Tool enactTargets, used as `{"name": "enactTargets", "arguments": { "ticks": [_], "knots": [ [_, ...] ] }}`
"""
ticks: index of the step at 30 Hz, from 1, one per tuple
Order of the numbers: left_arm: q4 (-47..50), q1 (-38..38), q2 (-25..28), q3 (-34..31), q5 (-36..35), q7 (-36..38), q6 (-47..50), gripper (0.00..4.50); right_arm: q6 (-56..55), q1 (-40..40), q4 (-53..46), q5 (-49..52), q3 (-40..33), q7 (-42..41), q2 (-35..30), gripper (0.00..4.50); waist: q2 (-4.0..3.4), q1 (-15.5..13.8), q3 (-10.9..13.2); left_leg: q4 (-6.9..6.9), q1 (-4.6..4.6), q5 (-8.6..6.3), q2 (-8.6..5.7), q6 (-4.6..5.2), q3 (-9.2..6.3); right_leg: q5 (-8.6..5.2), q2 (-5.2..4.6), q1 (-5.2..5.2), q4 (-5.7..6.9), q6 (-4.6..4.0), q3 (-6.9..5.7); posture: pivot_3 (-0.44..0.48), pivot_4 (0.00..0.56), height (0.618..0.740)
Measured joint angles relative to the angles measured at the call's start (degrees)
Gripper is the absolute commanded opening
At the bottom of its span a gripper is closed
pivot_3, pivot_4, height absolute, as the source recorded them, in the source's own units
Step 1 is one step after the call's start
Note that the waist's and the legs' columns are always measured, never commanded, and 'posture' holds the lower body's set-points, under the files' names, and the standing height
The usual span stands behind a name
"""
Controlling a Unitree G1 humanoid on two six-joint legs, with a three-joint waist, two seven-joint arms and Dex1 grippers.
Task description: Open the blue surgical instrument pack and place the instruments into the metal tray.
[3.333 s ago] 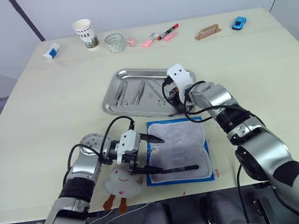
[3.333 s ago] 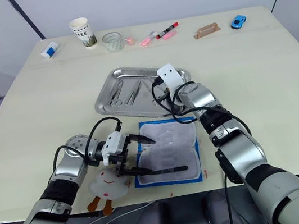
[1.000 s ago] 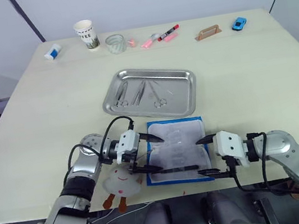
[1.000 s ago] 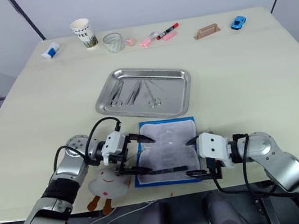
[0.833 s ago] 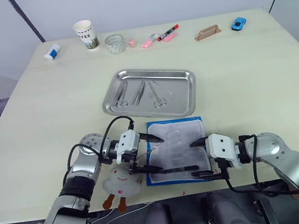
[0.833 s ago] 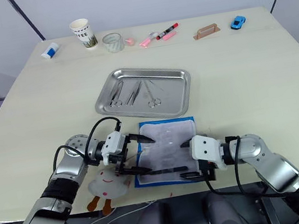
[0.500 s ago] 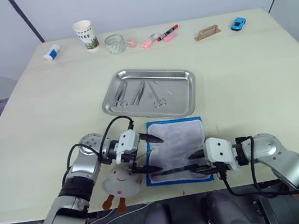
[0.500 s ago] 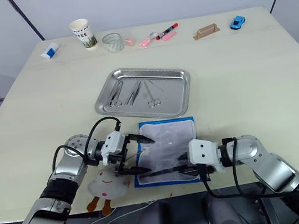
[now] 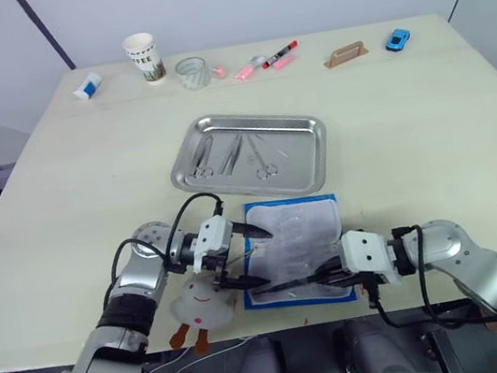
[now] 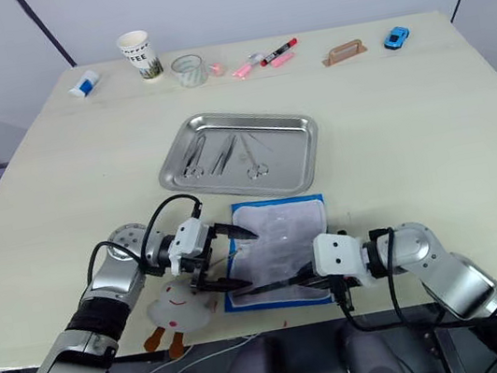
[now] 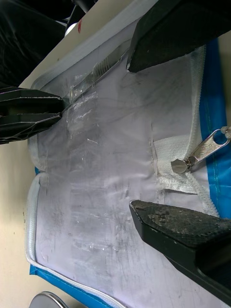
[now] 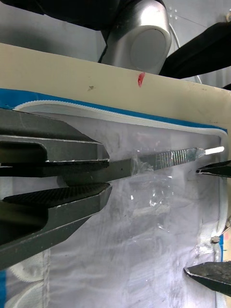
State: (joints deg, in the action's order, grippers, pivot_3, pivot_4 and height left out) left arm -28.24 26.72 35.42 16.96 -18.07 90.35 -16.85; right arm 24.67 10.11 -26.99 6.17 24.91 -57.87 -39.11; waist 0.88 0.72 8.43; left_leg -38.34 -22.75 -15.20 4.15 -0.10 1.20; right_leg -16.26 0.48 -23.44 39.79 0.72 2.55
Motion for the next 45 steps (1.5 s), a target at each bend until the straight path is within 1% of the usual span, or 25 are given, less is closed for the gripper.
{"name": "enactTargets", "arguments": {
  "ticks": [12,19,32,42,45],
  "knots": [
    [0.0,0.1,0.0,0.0,0.0,0.0,0.0,4.50,9.2,4.9,-6.9,0.0,0.0,-1.2,-4.3,0.07,0.00,0.0,0.0,-0.01,-0.02,0.00,0.00,0.00,-0.01,0.00,-0.01,-0.01,0.00,0.00,-0.01,0.000,0.150,0.728],
    [0.0,0.2,0.0,0.1,0.0,0.0,0.1,4.50,12.7,6.7,-9.2,0.9,0.0,-1.7,-5.6,0.07,0.00,0.0,0.0,0.00,-0.02,0.00,0.00,0.00,-0.01,0.00,-0.01,-0.01,0.00,0.00,-0.02,0.000,0.150,0.728],
    [-0.9,0.3,-0.1,0.7,-0.1,0.0,-0.4,4.50,16.0,9.4,-13.0,1.7,-0.1,-2.0,-8.0,0.07,0.00,0.0,0.0,-0.01,-0.03,0.00,-0.01,0.00,-0.01,0.00,-0.03,-0.01,0.00,0.00,-0.02,0.000,0.150,0.728],
    [-1.7,0.6,-0.1,1.1,-0.1,0.0,-1.5,4.50,16.1,10.5,-14.6,5.1,-2.3,-1.8,-8.1,0.07,-0.01,0.0,0.0,-0.01,-0.01,0.00,-0.01,0.00,-0.02,0.00,-0.03,0.00,0.01,0.00,-0.03,0.000,0.150,0.728],
    [-1.8,0.6,-0.1,1.1,-0.1,0.0,-1.5,4.50,16.0,10.3,-14.5,5.6,-3.0,-1.8,-9.1,0.07,-0.01,0.0,0.0,-0.01,-0.01,0.00,-0.01,0.00,-0.02,0.00,-0.03,0.00,0.01,0.00,-0.03,0.000,0.150,0.728]
  ]
}}
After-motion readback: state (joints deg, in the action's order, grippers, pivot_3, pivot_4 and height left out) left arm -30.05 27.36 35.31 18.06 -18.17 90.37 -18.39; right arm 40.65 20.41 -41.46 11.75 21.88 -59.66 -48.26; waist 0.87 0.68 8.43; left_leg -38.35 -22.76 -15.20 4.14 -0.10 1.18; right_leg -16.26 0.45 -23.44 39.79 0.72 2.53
